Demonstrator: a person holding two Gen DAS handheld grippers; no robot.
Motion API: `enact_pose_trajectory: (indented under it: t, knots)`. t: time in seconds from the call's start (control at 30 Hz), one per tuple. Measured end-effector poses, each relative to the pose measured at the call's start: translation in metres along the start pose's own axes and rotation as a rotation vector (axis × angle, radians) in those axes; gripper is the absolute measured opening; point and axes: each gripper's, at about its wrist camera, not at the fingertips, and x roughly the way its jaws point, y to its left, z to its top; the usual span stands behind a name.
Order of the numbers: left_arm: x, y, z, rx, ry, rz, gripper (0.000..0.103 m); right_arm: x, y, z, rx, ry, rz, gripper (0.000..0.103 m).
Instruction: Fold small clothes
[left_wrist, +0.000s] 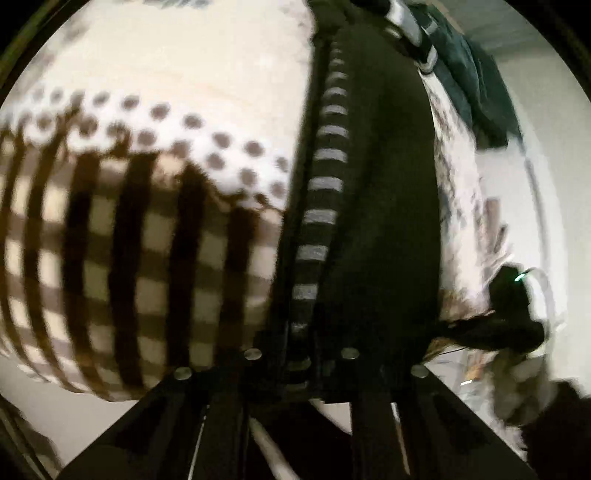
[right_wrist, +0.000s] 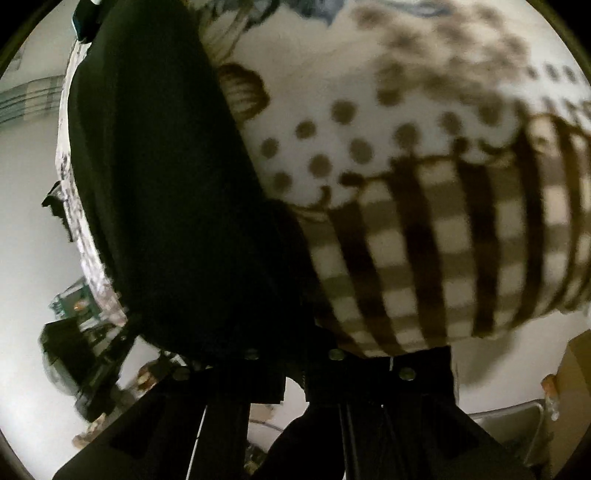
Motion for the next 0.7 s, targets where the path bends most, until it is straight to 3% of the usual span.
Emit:
enact_pose_trajectory:
  t: [0.03, 0.07, 0.1, 0.13, 0.17, 0.3, 0.5, 0.53, 0.57, 0.6, 0.67, 0.7]
  knots:
    - [-0.001, 0.003, 0.002, -0.020, 0.006, -0.015, 0.018, 0.001, -0.001, 0.005, -0.007, 0.025, 0.004, 0.011]
    - [-0.003, 0.004, 0.002, -0.021, 0.012, -0.040, 0.030, 0.004, 0.003, 0.001, -0.018, 0.035, 0.008, 0.022]
    - [-0.005, 0.005, -0.001, -0.013, 0.014, -0.055, 0.040, 0.005, 0.004, 0.001, -0.028, 0.042, 0.012, 0.040]
    - [-0.005, 0.005, -0.004, -0.003, 0.018, -0.056, 0.060, 0.004, -0.006, 0.003, -0.034, 0.064, 0.020, 0.049]
    - [0.000, 0.006, -0.009, 0.008, 0.038, -0.050, 0.069, 0.010, -0.012, 0.001, -0.030, 0.092, 0.031, 0.058]
    - [0.026, 0.009, -0.022, 0.031, 0.128, -0.019, 0.069, 0.043, -0.016, -0.010, -0.029, 0.175, 0.035, 0.058]
    - [0.038, 0.003, -0.018, 0.004, 0.110, -0.046, 0.075, 0.073, -0.014, -0.005, -0.051, 0.216, 0.099, 0.062]
    - [0.036, 0.003, -0.019, -0.006, 0.104, -0.059, 0.075, 0.072, -0.013, -0.007, -0.055, 0.205, 0.109, 0.060]
    - [0.033, 0.004, -0.020, -0.007, 0.099, -0.063, 0.072, 0.070, -0.012, -0.009, -0.057, 0.197, 0.123, 0.050]
    - [0.027, 0.006, -0.022, 0.000, 0.101, -0.053, 0.064, 0.069, -0.012, -0.012, -0.051, 0.193, 0.135, 0.032]
    - [0.026, 0.001, -0.026, 0.029, 0.127, -0.029, 0.015, 0.065, -0.010, -0.020, -0.034, 0.178, 0.170, 0.015]
    - [0.027, -0.001, -0.029, 0.041, 0.138, -0.016, 0.013, 0.063, -0.009, -0.023, -0.032, 0.170, 0.176, 0.013]
